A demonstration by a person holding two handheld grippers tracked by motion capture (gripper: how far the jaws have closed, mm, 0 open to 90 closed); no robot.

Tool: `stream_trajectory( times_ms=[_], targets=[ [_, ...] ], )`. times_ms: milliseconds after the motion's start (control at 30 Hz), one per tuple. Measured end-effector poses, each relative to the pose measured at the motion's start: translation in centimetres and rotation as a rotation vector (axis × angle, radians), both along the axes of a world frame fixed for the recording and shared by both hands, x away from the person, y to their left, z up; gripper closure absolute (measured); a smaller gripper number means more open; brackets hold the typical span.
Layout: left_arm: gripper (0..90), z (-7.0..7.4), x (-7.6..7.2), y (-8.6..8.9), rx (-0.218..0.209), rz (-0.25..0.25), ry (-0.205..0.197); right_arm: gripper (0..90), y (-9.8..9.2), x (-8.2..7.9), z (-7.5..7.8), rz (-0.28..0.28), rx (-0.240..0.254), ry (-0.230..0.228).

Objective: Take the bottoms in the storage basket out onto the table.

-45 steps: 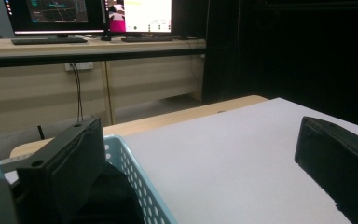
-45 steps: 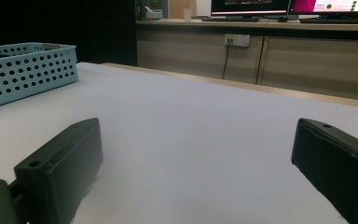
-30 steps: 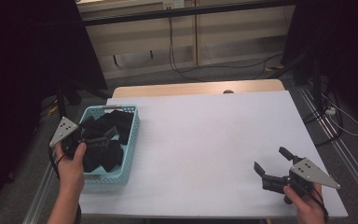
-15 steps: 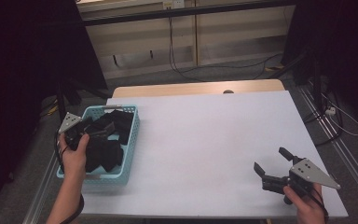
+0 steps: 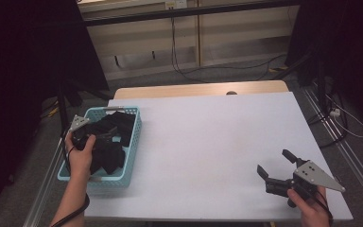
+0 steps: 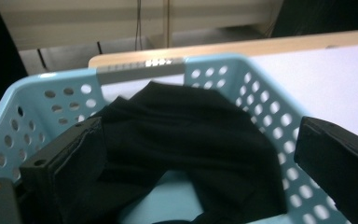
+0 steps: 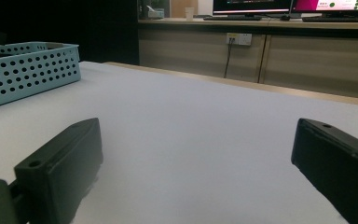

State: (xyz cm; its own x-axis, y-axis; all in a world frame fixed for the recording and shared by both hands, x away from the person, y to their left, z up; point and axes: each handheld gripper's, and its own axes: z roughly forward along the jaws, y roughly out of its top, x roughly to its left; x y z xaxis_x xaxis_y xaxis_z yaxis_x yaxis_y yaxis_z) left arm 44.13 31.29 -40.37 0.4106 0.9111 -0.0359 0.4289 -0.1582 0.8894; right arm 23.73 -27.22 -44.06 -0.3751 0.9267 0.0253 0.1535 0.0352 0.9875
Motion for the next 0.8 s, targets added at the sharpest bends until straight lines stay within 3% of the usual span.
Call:
stream_trajectory(
  times_ms=[233,400,500,633,800],
  targets=[
    [2.8,-1.3,0.9,0.4,0.068,0.003,0.04,1.1,0.1,0.0,0.0,0.006,-0.002,0.001],
    [2.8,-2.3,1.7,0.7,0.114,0.004,0.091,1.1,0.2,0.0,0.0,0.009,-0.003,0.0],
    [2.8,-2.4,2.1,0.9,0.147,0.011,0.103,1.1,0.2,0.0,0.0,0.012,-0.001,0.0],
    [2.8,-2.9,2.3,1.5,0.151,0.05,0.119,1.1,0.2,0.0,0.0,0.015,0.0,-0.001],
    [3.5,-3.3,2.6,1.8,0.219,0.063,0.126,1.1,0.2,-0.1,0.0,0.017,0.002,0.0]
  ],
)
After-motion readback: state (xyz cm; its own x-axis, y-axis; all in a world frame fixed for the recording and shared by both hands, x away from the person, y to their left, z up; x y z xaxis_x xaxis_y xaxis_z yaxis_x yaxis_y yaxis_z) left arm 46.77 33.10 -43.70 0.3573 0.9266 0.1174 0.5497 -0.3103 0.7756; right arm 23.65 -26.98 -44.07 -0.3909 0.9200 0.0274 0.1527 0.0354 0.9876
